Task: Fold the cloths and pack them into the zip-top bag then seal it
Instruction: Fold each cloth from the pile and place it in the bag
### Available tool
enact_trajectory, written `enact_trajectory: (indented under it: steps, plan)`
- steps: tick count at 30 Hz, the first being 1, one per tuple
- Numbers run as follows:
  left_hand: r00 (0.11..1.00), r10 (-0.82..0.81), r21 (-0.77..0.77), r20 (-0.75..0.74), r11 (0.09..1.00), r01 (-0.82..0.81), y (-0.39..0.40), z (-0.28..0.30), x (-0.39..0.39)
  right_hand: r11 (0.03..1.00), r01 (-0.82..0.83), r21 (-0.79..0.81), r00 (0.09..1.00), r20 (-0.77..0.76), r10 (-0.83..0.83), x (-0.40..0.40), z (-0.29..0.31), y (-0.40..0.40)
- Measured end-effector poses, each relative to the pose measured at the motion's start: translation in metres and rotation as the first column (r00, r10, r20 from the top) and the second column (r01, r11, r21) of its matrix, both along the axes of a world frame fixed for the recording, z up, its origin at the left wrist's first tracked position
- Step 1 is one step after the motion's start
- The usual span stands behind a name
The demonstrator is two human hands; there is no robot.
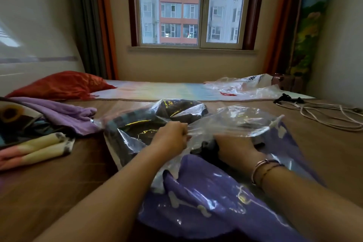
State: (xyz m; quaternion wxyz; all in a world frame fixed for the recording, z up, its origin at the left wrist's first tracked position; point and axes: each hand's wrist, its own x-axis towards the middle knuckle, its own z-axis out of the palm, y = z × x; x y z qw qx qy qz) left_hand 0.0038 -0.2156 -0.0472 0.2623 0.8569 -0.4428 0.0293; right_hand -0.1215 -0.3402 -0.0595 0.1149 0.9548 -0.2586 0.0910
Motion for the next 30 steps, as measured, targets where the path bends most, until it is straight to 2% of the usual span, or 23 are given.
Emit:
enact_trajectory:
  steps: [1,4,6,8,11,13,15,18,21,23,24,25,26,28,29,30]
  plan:
    - [1.0,-0.021,-0.052,-0.01,0.998,0.021,0.003,0.004,-0.003,0.999,0.006,-0.048,0.999,-0.032,-0.007,0.004,0.002,-0.001]
    - [0.998,-0.055,-0.235,-0.039,0.971,0.044,0.01,0.013,-0.01,0.989,-0.132,0.07,0.991,-0.026,0.134,0.017,0.006,-0.001]
    - [0.997,-0.052,-0.352,-0.064,0.936,0.027,0.014,0.017,-0.011,0.981,-0.158,0.109,0.987,-0.014,0.16,0.03,0.009,-0.003]
    - [0.997,-0.051,-0.408,-0.061,0.913,0.021,0.018,0.02,-0.011,0.99,-0.114,0.079,0.993,0.05,0.111,0.046,0.01,-0.007]
    - [0.999,-0.045,-0.469,0.022,0.882,0.05,0.022,0.024,-0.013,1.0,-0.012,-0.027,0.99,0.141,0.015,0.074,0.007,-0.014]
    - [0.995,-0.021,-0.479,0.102,0.875,0.068,0.023,0.027,-0.013,0.996,0.053,-0.074,0.986,0.16,-0.04,0.09,0.005,-0.017]
    - [0.989,-0.003,-0.48,0.15,0.874,0.076,0.024,0.029,-0.009,0.992,0.109,-0.057,0.983,0.156,-0.099,0.106,0.001,-0.018]
    - [0.981,-0.003,-0.474,0.192,0.875,0.096,0.025,0.029,0.0,0.98,0.155,0.128,0.955,0.234,-0.182,0.12,0.003,-0.018]
    - [0.983,-0.006,-0.466,0.183,0.88,0.092,0.028,0.028,0.006,0.97,0.013,0.244,0.938,0.332,-0.096,0.132,-0.001,-0.02]
    - [0.984,-0.019,-0.456,0.175,0.885,0.098,0.029,0.029,0.009,0.914,-0.099,0.393,0.953,0.302,-0.027,0.136,-0.011,-0.022]
    - [0.984,-0.02,-0.454,0.176,0.885,0.099,0.029,0.029,0.011,0.895,-0.085,0.438,0.975,0.222,-0.016,0.138,-0.017,-0.024]
    - [0.983,-0.017,-0.455,0.181,0.885,0.099,0.029,0.031,0.012,0.908,-0.05,0.416,0.991,0.137,-0.008,0.137,-0.023,-0.026]
    - [0.982,-0.012,-0.455,0.191,0.885,0.099,0.029,0.032,0.013,0.949,-0.011,0.314,0.997,0.081,-0.015,0.135,-0.028,-0.026]
    - [0.978,-0.02,-0.447,0.21,0.887,0.114,0.028,0.033,0.012,0.999,-0.018,0.043,0.989,0.149,0.012,0.128,-0.035,-0.024]
    - [0.976,-0.024,-0.437,0.216,0.891,0.119,0.028,0.033,0.011,0.998,-0.057,-0.015,0.973,0.224,0.059,0.126,-0.038,-0.021]
    - [0.975,-0.025,-0.428,0.22,0.896,0.119,0.028,0.033,0.01,0.994,-0.108,-0.005,0.956,0.273,0.106,0.122,-0.041,-0.016]
